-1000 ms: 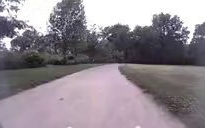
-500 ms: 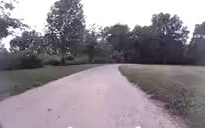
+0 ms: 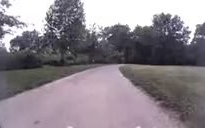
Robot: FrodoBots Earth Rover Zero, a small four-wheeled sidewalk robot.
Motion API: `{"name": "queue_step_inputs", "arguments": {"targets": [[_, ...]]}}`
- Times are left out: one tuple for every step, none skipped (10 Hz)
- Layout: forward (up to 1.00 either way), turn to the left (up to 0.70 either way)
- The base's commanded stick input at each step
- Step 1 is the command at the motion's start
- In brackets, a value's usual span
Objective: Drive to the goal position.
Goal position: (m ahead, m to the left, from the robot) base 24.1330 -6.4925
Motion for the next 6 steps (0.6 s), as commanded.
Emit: {"name": "queue_step_inputs", "arguments": {"targets": [[0.7,0.0],[0.7,0.0],[0.7,0.0],[0.7,0.0],[0.7,0.0],[0.7,0.0]]}}
